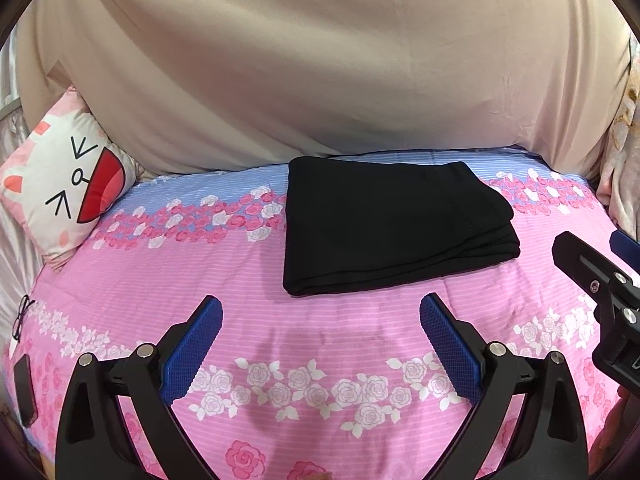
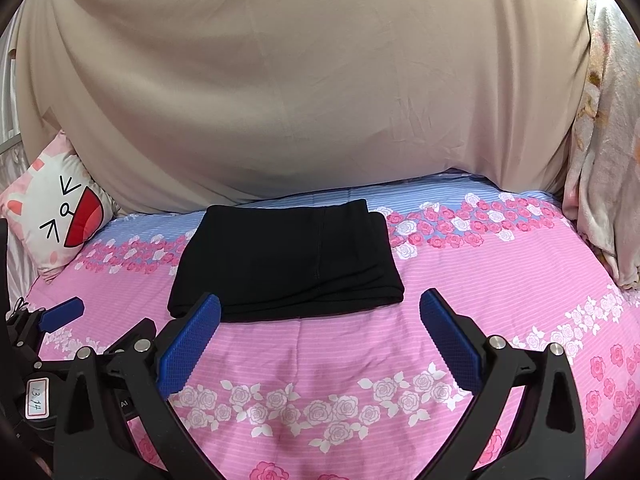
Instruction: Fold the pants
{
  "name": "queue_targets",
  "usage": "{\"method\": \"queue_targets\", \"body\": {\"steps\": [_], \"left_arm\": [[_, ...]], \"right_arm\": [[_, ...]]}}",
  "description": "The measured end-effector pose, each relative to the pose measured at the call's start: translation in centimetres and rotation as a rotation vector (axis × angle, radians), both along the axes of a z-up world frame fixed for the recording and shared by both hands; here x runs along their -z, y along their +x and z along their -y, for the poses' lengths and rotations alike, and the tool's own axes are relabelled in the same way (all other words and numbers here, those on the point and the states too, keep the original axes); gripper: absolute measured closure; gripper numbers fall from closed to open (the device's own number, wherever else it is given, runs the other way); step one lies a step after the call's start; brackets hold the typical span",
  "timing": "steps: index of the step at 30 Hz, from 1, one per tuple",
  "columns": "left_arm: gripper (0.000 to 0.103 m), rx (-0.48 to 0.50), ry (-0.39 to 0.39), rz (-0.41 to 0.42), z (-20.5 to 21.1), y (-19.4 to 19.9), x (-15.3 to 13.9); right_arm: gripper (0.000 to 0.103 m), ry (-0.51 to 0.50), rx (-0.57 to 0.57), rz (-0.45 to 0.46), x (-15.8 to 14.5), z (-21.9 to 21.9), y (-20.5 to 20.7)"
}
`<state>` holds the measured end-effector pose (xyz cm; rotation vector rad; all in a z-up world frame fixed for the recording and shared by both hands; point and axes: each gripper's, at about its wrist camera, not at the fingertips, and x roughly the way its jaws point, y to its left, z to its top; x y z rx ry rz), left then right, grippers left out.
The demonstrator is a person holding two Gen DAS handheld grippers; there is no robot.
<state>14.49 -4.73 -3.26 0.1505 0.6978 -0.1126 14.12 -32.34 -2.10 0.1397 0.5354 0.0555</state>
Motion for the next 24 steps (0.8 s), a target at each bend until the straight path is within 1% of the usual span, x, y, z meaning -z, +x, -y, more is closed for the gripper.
{"method": "queue_targets", "body": {"steps": [11, 15, 18, 21, 23, 24], "left_arm": [[0.005, -0.008, 0.005, -0.005, 0.00, 0.37, 0.16], [0.005, 0.000, -0.018, -0.026, -0.21, 0.76, 0.39], [0.005, -0.006, -0.016, -0.002, -0.19, 0.66, 0.44], [0.005, -0.018, -0.035, 0.026, -0.37, 0.60, 0.38], [0.005, 0.011, -0.031, 0.026, -0.13, 0.76, 0.34], [0.005, 0.023, -0.014, 0.030, 0.14, 0.80, 0.34]], "right_arm": [[0.005, -0.001, -0.001, -0.002, 0.17, 0.24, 0.11], [0.005, -0.001, -0.001, -0.001, 0.16, 0.29, 0.12], [0.005, 0.000, 0.000, -0.004, 0.26, 0.46, 0.20], [0.005, -0.001, -0.002, -0.006, 0.38, 0.61, 0.31], [0.005, -0.002, -0.003, -0.010, 0.53, 0.70, 0.40], [0.005, -0.002, -0.004, -0.011, 0.57, 0.72, 0.46]]}}
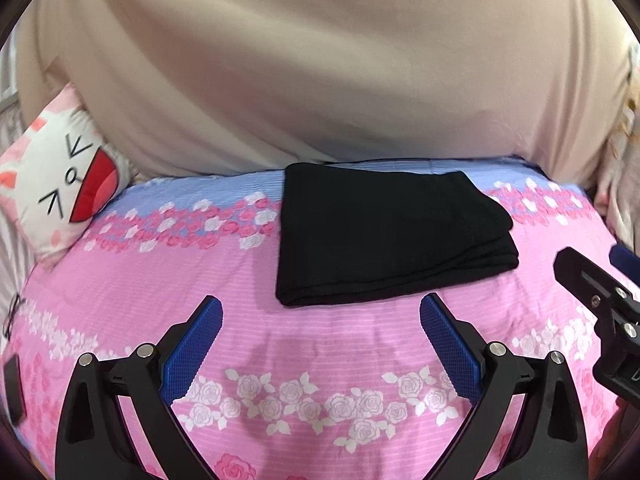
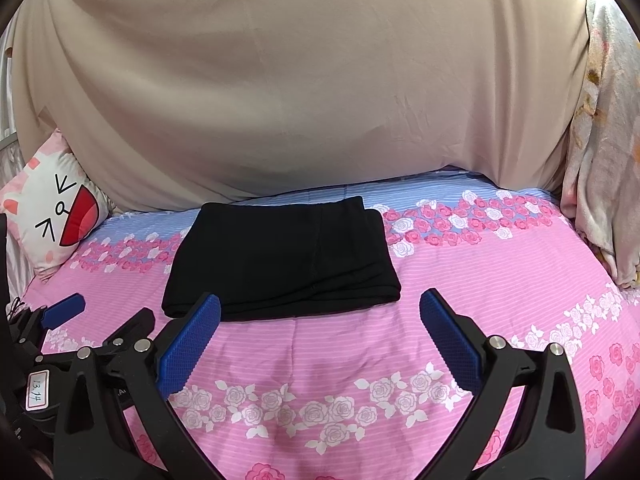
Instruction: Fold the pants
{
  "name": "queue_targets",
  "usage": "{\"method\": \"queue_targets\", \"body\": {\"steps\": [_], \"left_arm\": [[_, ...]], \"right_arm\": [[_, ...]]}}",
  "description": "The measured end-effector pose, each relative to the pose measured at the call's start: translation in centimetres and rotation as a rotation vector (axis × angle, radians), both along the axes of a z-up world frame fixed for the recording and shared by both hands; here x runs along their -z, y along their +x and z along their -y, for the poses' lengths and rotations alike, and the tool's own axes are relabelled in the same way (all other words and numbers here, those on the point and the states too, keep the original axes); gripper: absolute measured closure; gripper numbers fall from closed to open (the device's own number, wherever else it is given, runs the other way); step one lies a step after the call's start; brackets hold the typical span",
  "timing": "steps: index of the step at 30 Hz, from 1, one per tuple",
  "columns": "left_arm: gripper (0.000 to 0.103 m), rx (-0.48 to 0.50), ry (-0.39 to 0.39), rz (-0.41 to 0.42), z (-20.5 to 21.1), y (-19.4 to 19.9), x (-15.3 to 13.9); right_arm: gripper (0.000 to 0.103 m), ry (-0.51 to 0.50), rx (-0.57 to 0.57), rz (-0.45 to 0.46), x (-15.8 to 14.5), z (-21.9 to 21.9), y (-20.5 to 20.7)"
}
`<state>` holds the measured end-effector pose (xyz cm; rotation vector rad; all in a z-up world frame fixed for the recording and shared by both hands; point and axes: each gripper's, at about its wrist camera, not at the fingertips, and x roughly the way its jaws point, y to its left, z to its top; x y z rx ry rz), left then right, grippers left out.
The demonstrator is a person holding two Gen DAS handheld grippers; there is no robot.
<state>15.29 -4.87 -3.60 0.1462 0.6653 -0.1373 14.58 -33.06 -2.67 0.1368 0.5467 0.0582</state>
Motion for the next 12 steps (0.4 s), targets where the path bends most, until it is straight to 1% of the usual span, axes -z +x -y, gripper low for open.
{"method": "queue_targets", "body": {"steps": [5, 7, 9, 12], "left_arm": [[0.005, -0.010, 0.045, 0.022, 0.42, -0.17, -0.01], [0.005, -0.031, 0.063, -0.005, 0.41, 0.06, 0.15], [0.005, -0.009, 0.045, -0.027, 0.19, 0.18, 0.34], [0.005, -0.010, 0.024, -0.051, -0.16, 0.21, 0.60]], "right_arm": [[0.005, -0.002, 0.000, -0.004, 0.12, 0.01, 0.06], [0.005, -0.003, 0.000, -0.004, 0.13, 0.04, 0.07], [0.005, -0.002, -0.001, -0.004, 0.16, 0.09, 0.01], [0.005, -0.004, 0.000, -0.003, 0.17, 0.09, -0.08]]}}
